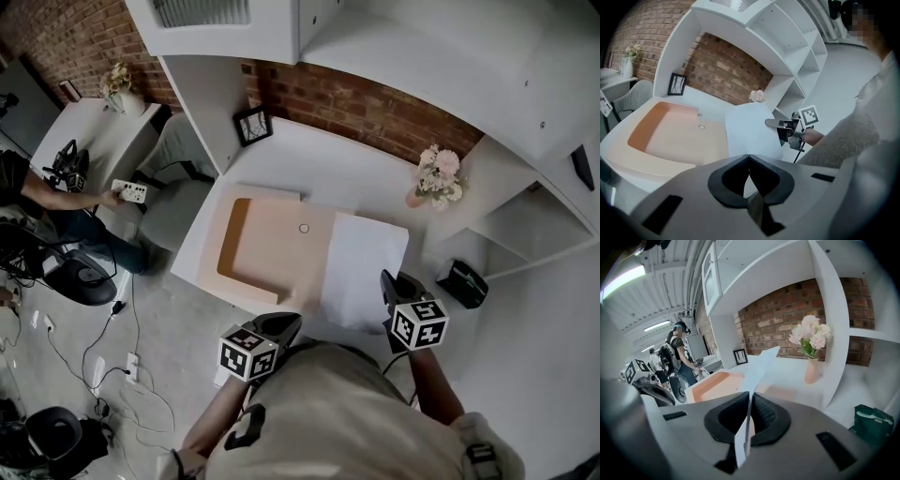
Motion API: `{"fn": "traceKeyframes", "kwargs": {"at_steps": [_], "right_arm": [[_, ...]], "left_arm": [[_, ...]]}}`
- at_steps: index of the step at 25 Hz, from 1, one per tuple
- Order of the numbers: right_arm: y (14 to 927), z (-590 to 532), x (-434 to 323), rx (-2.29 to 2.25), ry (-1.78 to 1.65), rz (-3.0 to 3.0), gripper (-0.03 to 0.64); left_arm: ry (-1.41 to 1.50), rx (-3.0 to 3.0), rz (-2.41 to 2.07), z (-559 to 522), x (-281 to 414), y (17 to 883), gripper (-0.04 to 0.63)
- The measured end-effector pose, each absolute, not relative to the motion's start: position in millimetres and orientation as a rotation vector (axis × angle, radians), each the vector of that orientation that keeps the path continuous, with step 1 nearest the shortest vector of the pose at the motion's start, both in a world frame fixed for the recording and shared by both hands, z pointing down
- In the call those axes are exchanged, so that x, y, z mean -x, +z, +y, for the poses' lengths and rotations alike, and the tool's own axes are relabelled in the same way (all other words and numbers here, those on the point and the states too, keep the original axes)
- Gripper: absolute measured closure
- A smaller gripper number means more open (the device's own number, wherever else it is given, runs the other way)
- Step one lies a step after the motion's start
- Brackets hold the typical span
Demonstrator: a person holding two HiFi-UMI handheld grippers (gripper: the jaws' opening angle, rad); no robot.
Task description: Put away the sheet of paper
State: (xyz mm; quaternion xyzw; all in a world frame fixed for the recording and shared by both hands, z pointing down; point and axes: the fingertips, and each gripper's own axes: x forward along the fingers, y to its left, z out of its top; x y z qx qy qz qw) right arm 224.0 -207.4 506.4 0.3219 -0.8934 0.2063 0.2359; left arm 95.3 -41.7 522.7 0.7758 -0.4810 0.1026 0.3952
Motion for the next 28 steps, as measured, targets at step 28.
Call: {"fn": "traceKeyframes", "kwargs": {"at_steps": [28], "right_arm": [[585,-271,-241,-0.938,0.914,-2.357,0.589]], "left_arm": [[0.356,-1.868,-1.274,-48,-101,531,0.578]]}}
